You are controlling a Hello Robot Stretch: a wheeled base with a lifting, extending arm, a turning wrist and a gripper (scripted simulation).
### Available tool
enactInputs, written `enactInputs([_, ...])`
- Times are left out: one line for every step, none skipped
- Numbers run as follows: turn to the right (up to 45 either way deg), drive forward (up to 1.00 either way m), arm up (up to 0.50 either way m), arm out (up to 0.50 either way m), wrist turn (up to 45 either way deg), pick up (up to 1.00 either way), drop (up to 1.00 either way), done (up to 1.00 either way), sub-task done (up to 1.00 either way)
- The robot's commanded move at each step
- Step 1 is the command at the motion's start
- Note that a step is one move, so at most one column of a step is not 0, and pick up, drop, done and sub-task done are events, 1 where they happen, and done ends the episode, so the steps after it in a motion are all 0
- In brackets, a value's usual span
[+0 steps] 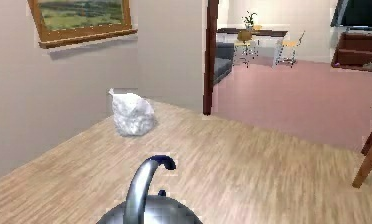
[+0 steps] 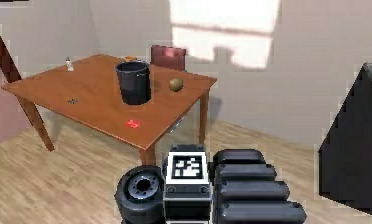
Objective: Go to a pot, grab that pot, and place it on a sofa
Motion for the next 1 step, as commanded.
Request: enactInputs([21.0, 0.00, 0.00, 0.00, 0.0, 0.00, 0.00, 0.00, 0.00])
